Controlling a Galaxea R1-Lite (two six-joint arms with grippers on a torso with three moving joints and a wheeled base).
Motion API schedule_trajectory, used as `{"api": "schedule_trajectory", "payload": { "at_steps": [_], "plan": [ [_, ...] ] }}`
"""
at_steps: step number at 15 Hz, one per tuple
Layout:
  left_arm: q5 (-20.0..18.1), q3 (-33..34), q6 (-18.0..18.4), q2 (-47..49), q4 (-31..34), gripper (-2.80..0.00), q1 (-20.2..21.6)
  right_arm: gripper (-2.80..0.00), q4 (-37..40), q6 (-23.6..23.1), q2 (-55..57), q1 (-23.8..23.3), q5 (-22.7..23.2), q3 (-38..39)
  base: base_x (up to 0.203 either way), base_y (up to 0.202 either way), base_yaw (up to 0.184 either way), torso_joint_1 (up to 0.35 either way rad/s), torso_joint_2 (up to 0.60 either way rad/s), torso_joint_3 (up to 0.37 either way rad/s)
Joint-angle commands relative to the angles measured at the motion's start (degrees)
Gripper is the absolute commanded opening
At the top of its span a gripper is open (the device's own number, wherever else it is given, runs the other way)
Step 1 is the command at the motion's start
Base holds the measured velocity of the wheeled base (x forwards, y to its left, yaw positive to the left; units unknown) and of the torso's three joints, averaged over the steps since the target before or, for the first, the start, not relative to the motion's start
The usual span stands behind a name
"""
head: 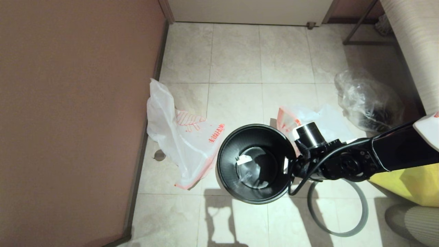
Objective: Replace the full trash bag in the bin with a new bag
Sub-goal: Pick up a new trash bag
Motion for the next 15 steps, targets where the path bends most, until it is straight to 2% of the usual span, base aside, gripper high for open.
{"api": "schedule_trajectory", "payload": {
  "at_steps": [1,4,5,11,15],
  "plan": [
    [0.03,-0.01,-0.02,0.07,-0.01,-2.80,0.02,-2.80,-0.01,0.36,2.45,0.60,-0.01,-1.10,0.000,0.000,0.000,0.000,0.00,0.000],
    [0.03,0.00,-0.02,0.07,-0.01,-2.80,0.02,-2.80,0.07,0.31,2.71,0.51,-0.16,-1.13,0.000,0.000,0.000,0.000,0.00,0.000],
    [0.03,-0.02,-0.02,0.07,-0.01,-2.80,0.02,0.00,0.16,0.31,2.54,0.45,-0.10,-1.10,0.000,0.000,0.000,0.000,0.00,0.000],
    [0.00,0.05,-0.02,0.07,-0.01,-2.80,0.02,0.00,2.44,0.23,-4.20,0.66,0.10,0.72,0.000,0.000,0.000,0.000,0.00,0.000],
    [0.03,0.03,-0.02,0.07,-0.01,-2.80,0.02,0.00,15.14,2.05,-15.37,1.48,1.00,2.20,0.000,0.000,0.000,0.000,0.00,0.000]
  ]
}}
